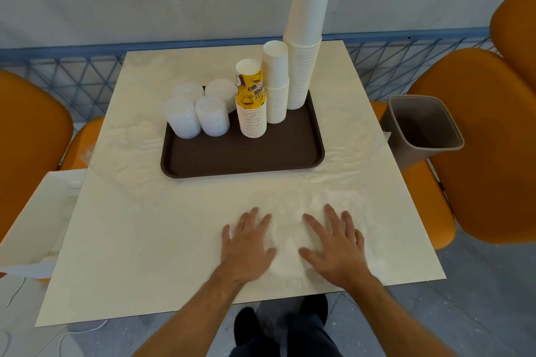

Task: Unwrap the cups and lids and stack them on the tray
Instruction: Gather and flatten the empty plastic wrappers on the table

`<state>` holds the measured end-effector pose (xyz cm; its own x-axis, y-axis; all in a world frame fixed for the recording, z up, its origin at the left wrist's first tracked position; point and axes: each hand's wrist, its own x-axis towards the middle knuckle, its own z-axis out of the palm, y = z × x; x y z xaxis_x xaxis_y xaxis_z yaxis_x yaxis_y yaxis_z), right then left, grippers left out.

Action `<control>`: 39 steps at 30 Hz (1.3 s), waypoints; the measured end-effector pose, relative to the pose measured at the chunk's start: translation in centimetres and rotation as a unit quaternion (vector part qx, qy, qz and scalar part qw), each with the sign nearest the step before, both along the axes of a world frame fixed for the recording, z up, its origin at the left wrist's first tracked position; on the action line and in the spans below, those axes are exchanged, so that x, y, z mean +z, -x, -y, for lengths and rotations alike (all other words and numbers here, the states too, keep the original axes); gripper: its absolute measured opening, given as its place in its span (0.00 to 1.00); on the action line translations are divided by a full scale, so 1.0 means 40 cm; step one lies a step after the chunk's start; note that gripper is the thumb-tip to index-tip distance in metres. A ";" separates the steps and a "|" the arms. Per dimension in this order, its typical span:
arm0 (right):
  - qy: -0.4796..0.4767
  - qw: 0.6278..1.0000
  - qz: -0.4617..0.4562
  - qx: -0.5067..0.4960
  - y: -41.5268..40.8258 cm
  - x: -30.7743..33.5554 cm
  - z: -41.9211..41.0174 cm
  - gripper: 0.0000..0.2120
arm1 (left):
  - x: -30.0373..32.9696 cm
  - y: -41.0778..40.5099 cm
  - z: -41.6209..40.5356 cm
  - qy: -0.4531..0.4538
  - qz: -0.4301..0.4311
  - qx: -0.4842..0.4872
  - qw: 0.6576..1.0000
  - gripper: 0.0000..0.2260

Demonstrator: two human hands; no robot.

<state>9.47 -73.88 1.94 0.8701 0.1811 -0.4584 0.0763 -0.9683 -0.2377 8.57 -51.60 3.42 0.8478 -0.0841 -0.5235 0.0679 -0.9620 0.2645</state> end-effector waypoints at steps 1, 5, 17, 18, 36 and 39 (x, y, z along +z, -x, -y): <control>0.007 1.000 0.001 0.007 0.003 -0.010 0.002 0.37 | 0.002 -0.010 -0.039 -0.006 0.013 0.032 0.999 0.31; 0.032 0.999 0.009 0.010 0.010 -0.023 0.015 0.39 | -0.002 -0.051 -0.256 -0.091 0.040 0.165 0.981 0.26; 0.048 0.999 0.005 -0.002 0.011 -0.028 -0.011 0.39 | 0.002 -0.097 -0.476 -0.132 -0.005 0.147 0.980 0.32; 0.049 0.999 0.004 -0.003 0.011 -0.028 -0.011 0.39 | 0.004 -0.101 -0.479 -0.139 0.002 0.137 0.981 0.32; 0.023 0.999 0.009 -0.040 0.041 0.003 -0.178 0.35 | 0.138 0.096 -0.253 0.189 -0.086 0.181 0.961 0.26; -0.108 0.989 0.043 -0.090 0.028 0.045 -0.236 0.31 | 0.134 0.108 -0.193 0.190 -0.077 0.141 0.968 0.27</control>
<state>8.35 -64.46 3.73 0.9310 0.1059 -0.3493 -0.0637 -0.8951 -0.4413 4.26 -43.87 8.77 0.7795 -0.0715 -0.6223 0.3813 -0.7340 0.5619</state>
